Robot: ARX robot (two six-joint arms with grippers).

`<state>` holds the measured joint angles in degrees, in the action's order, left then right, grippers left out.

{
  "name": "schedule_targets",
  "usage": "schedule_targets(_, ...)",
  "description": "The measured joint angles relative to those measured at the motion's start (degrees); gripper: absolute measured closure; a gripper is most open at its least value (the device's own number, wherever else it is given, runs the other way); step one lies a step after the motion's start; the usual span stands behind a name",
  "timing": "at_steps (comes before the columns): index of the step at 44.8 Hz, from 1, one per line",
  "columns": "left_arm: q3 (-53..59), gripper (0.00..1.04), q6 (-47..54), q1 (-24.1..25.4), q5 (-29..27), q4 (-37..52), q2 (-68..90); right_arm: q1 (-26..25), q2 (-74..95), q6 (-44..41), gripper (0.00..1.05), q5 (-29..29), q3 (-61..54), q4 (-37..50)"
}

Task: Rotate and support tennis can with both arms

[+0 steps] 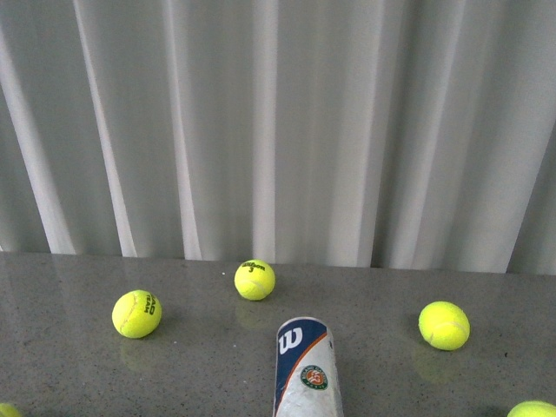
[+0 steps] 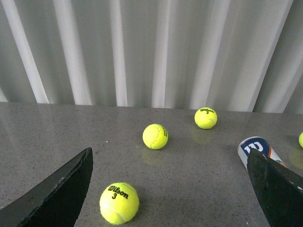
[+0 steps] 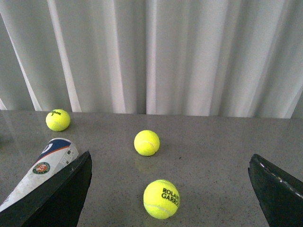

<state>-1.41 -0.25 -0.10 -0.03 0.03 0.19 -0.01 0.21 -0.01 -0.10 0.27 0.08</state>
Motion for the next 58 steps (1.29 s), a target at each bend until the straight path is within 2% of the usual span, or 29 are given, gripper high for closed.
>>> schedule_targets(52, 0.0, 0.07, 0.02, 0.0, 0.02, 0.0, 0.0, 0.0, 0.04, -0.02, 0.07, 0.0, 0.0, -0.02)
schedule_targets(53, 0.0, 0.07, 0.02, 0.0, 0.02, 0.0, 0.0, -0.07, 0.5, 0.46, 0.07, -0.02, 0.2, -0.76)
schedule_targets(56, 0.0, 0.07, 0.02, 0.0, 0.0, 0.0, 0.0, -0.26, 7.98, 3.63, 0.07, 0.15, 5.33, -11.37)
schedule_targets(58, 0.0, 0.07, 0.0, 0.0, 0.04, 0.0, -0.02, 0.26, 16.0, 5.57, 0.07, 1.18, 8.26, -12.87)
